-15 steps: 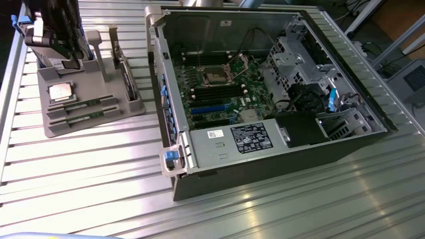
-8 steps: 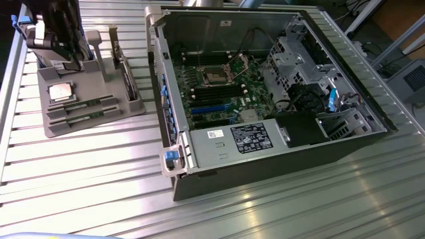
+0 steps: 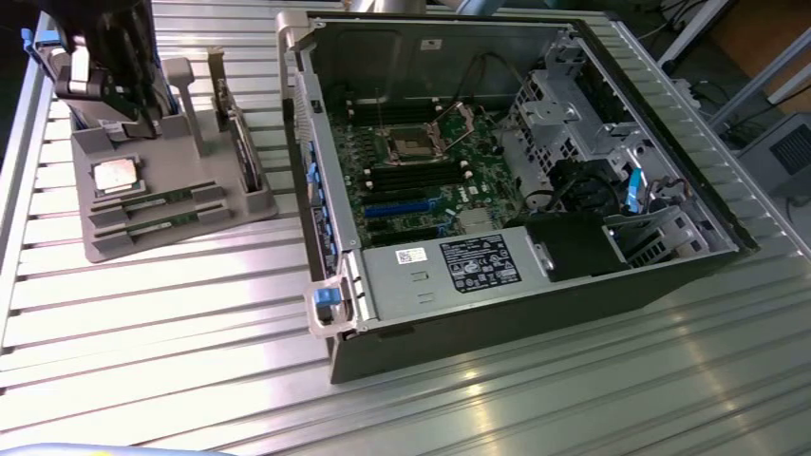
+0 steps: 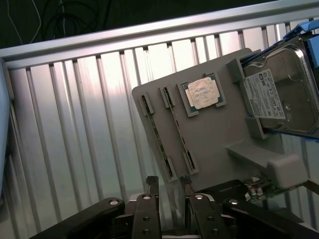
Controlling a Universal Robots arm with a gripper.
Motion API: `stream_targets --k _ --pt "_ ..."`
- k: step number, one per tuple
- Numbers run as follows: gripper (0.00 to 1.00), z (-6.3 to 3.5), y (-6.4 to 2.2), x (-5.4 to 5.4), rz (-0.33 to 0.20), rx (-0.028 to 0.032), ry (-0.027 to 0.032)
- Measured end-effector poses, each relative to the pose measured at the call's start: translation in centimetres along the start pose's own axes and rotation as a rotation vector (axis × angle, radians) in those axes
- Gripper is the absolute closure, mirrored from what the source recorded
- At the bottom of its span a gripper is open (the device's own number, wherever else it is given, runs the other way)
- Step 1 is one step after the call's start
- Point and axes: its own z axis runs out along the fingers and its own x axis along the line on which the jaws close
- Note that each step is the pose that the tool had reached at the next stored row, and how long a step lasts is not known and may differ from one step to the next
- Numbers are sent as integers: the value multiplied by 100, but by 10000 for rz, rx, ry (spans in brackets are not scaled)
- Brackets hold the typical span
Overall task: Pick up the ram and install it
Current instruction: 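Pick up the ram and move it above insertion slot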
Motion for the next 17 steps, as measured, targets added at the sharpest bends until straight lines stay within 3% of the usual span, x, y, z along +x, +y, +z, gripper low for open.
stream_targets --k 17 --pt "70 90 -2 0 0 0 0"
